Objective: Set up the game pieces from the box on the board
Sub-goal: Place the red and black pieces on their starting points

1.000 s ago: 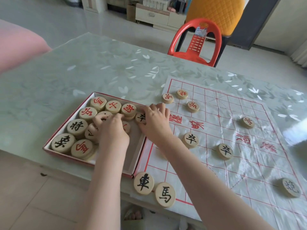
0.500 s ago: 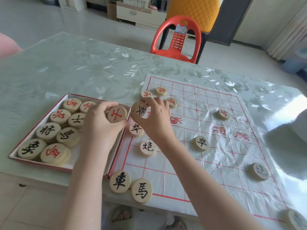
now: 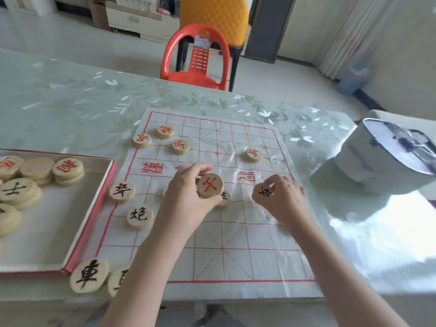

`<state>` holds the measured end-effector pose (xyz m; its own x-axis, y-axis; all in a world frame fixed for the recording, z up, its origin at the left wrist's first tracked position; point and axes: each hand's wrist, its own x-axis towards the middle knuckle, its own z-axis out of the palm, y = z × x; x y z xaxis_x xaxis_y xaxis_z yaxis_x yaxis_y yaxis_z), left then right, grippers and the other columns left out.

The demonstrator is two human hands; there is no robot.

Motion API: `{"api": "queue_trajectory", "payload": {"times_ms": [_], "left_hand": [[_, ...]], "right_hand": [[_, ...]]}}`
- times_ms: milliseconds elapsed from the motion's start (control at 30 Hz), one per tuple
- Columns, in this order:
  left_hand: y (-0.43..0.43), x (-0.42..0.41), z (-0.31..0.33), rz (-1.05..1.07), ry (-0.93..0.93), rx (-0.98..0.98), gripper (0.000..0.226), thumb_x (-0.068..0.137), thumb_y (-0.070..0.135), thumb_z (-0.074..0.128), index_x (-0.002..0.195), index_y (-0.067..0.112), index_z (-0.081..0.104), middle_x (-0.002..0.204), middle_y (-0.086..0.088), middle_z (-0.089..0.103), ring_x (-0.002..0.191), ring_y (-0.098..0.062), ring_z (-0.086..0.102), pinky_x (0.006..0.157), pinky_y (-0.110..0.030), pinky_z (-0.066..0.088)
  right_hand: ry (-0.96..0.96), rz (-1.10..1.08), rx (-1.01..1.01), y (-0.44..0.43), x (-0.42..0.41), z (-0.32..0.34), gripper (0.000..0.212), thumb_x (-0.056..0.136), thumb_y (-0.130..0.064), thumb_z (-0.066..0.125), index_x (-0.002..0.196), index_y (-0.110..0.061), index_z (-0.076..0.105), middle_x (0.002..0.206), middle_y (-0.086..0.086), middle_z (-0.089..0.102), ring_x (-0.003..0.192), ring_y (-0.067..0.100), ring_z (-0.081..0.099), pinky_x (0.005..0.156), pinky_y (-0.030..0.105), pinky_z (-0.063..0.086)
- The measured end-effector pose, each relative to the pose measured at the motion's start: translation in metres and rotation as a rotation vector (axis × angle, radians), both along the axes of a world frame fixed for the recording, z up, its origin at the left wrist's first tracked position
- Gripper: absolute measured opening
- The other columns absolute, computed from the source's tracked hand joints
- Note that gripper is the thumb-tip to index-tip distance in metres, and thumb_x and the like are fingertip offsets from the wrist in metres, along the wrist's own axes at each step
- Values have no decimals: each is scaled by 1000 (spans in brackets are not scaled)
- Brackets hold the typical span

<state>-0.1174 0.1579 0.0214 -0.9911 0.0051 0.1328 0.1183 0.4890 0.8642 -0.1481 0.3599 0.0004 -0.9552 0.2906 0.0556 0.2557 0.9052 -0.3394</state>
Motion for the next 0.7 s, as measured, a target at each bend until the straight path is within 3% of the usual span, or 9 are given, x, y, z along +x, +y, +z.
{"api": "queue_trajectory", "payload": {"times_ms": [67, 200, 300, 400, 467, 533, 567, 700], "left_hand": [[10, 0, -3, -22, 2, -18, 58, 67, 21, 80, 118, 29, 54, 114, 10, 54, 101, -5, 54, 89, -27, 49], [18, -3, -9, -39, 10, -39, 59, 67, 20, 80, 119, 28, 53, 113, 10, 55, 100, -4, 54, 86, -20, 48], [21, -4, -11, -42, 4, -53, 60, 67, 19, 80, 119, 29, 53, 111, 11, 55, 99, -4, 54, 84, -19, 47], [23, -6, -13, -44, 4, -44, 60, 67, 18, 80, 119, 30, 52, 110, 11, 56, 99, -3, 55, 85, -22, 49], [24, -8, -14, -46, 18, -38, 61, 67, 17, 79, 120, 29, 51, 109, 12, 56, 100, -3, 55, 82, -16, 47], [24, -10, -13, -48, 36, -35, 62, 69, 16, 78, 122, 29, 49, 109, 12, 57, 102, -4, 54, 80, -11, 44], [24, -11, -13, -44, 47, -26, 63, 70, 15, 78, 124, 28, 49, 110, 12, 58, 102, -4, 55, 79, -11, 45], [21, -17, -10, -26, 96, 18, 66, 72, 13, 76, 130, 23, 46, 112, 7, 61, 104, -9, 57, 87, -23, 50]], "right_hand": [[-12, -15, 84, 6, 2, -5, 30, 81, -39, 49, 103, -21, 60, 103, -1, 65, 105, 25, 47, 96, 35, 29], [-37, -24, 150, 10, 3, -12, 30, 82, -37, 47, 99, -20, 64, 106, 2, 64, 106, 26, 42, 96, 36, 23], [-71, 5, 137, 11, 5, -17, 35, 83, -42, 48, 109, -21, 62, 113, 2, 58, 110, 26, 38, 95, 35, 19], [-67, 35, 49, 13, 8, -13, 46, 83, -48, 54, 123, -24, 56, 127, 0, 51, 121, 25, 33, 99, 35, 15], [76, 61, -161, 8, 9, 0, 37, 87, -43, 55, 117, -23, 60, 119, -5, 56, 115, 20, 43, 101, 31, 27], [123, 156, -491, -5, 8, 17, 24, 91, -34, 53, 104, -20, 66, 97, -8, 65, 88, 11, 58, 79, 18, 43], [91, 218, -628, -14, 8, 24, 21, 92, -33, 52, 99, -20, 67, 90, -8, 67, 75, 9, 60, 66, 17, 45], [-47, 363, -769, -44, 0, 35, 16, 88, -23, 59, 101, -16, 65, 81, 2, 69, 58, 11, 62, 46, 20, 45]]}}
